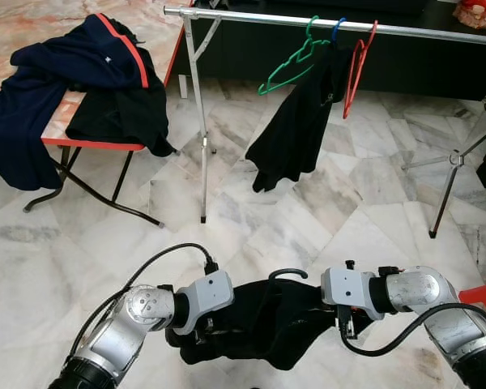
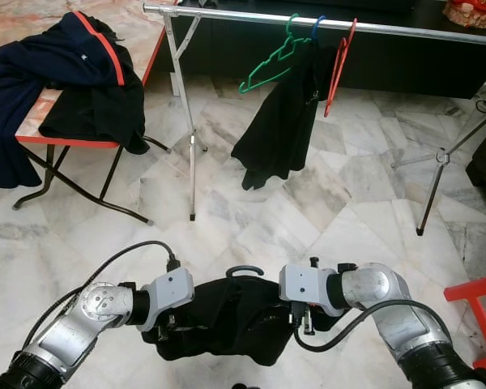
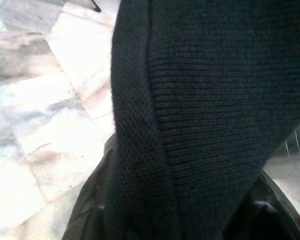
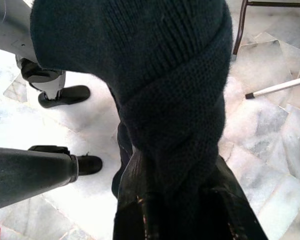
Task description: Hang hanger
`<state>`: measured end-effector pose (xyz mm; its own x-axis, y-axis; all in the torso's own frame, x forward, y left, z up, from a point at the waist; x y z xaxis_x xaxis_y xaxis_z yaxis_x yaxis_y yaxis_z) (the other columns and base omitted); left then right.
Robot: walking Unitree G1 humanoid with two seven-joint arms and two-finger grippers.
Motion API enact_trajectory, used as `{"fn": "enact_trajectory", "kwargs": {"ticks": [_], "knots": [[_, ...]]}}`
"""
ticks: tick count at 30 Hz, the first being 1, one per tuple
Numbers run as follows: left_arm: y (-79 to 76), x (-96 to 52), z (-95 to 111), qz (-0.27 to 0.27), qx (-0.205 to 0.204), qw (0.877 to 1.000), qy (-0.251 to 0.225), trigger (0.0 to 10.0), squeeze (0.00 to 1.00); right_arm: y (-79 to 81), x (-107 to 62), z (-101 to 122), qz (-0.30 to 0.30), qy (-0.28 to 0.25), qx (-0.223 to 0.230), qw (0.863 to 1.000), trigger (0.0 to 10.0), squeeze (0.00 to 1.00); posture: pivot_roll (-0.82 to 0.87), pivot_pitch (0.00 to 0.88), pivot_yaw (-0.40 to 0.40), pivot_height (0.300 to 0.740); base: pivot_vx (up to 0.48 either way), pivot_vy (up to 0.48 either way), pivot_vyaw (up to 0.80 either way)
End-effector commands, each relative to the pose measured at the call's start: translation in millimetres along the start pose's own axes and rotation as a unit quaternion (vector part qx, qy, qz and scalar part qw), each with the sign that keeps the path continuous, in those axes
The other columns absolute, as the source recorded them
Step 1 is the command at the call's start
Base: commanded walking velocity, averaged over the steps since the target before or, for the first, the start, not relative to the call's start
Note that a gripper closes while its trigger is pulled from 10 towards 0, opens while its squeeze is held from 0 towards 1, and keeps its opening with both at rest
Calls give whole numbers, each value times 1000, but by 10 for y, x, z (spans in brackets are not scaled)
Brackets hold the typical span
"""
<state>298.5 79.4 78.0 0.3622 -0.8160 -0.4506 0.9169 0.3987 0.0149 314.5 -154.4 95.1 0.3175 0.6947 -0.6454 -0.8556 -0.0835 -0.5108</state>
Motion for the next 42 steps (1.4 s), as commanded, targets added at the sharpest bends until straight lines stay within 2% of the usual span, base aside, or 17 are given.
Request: {"fn": "enact_trajectory", "kwargs": {"ticks": [1,4,13,15,18,33,34,35,36,37,42], "knots": [[-94,11,85,-23,-16,999,-29,0,0,-65,-41,68,-17,-18,-3,1000,0,0,-45,203,-75,740,0,0,0],[-101,-15,138,-28,-27,998,-46,0,0,-56,-51,62,-17,-20,-1,1000,0,0,-46,197,-74,740,0,0,0],[-154,-42,143,-52,-9,998,-28,0,0,-80,-62,79,-21,-22,-2,1000,0,0,-45,211,-77,740,0,0,0],[-154,-43,69,-54,11,998,6,0,0,-93,-59,81,-24,-21,-1,999,0,0,-45,215,-76,740,0,0,0],[-148,-49,26,-52,24,998,27,0,0,-96,-60,90,-24,-24,0,999,0,0,-47,219,-77,740,0,0,0],[-130,-34,179,-32,-18,999,-37,0,0,-114,-61,58,-31,-15,-2,999,118,0,-44,230,-84,740,0,0,0],[-118,-27,149,-24,-13,999,-31,0,0,-114,-56,50,-33,-13,-4,999,8431,0,-43,231,-84,740,0,0,0],[-118,-27,149,-24,-13,999,-31,0,0,-114,-56,50,-33,-13,-4,999,8431,0,-43,231,-84,740,0,0,0],[-116,-21,131,-21,-10,999,-27,0,0,-110,-51,48,-33,-14,-3,999,10000,0,-44,232,-84,740,0,0,0],[-120,-17,132,-21,-11,999,-29,0,0,-100,-45,53,-30,-16,-1,999,10000,1000,-44,232,-84,740,0,0,0],[-136,-2,121,-18,-13,999,-28,0,0,-81,-27,90,-24,-27,4,999,10000,1000,-40,240,-84,740,0,0,0]]}}
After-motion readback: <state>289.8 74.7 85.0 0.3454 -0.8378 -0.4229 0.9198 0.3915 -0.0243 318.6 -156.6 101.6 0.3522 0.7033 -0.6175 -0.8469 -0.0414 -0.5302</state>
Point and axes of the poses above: a point about 5 cm out from each wrist's last joint towards the gripper, its own x axis pointing out of the wrist towards the gripper, its own z axis along the axis of the wrist's last joint, y = z × x, the point moved 4 cm from there along x, pointing out of the wrist towards the gripper, and after that the axes turned 14 degrees about -x, right-handed, at the moved point
